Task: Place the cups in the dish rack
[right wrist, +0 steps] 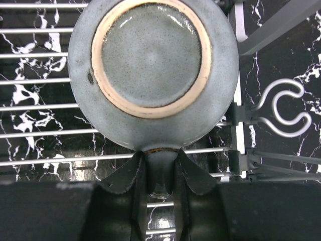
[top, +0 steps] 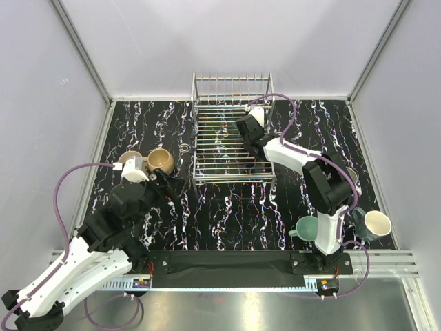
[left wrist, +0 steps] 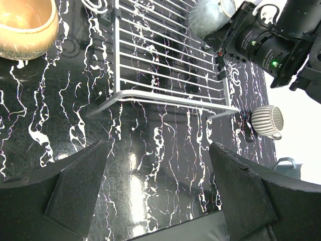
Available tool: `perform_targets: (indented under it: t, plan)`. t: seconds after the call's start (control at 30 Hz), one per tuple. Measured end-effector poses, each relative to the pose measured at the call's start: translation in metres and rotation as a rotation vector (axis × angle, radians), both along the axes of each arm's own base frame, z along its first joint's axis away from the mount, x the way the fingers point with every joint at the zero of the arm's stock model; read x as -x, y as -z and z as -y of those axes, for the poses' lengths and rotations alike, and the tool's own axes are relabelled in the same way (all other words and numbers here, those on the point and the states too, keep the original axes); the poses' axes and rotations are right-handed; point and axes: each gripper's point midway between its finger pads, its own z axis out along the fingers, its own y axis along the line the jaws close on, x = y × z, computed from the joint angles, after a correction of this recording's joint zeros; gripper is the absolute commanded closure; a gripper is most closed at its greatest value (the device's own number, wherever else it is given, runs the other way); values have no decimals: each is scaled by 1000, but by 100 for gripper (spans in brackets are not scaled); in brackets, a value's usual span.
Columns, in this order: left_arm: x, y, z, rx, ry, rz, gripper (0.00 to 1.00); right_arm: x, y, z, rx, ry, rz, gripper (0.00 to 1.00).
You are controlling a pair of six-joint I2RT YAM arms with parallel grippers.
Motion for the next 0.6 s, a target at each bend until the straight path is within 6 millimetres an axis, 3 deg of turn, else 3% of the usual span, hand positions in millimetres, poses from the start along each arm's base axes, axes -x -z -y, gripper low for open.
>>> perform_targets:
  t: [0.13, 0.23, 0.33, 0.4, 0.6]
  plan:
    - [0, -1, 0, 0, 0, -1, 12, 2, 8, 1, 4, 8, -19, 76]
    - [0, -3, 0, 0, 0, 0, 12, 1, 6, 0, -5, 13, -16, 62]
    - [1, -3, -1, -1, 0, -1, 12, -5, -1, -2, -23, 20, 7, 57]
    - [2, -2, -1, -6, 0, -6, 12, -8, -5, -4, -36, 24, 17, 48]
    - [2, 1, -2, -19, 0, -20, 12, -8, -6, -5, -50, 33, 21, 37]
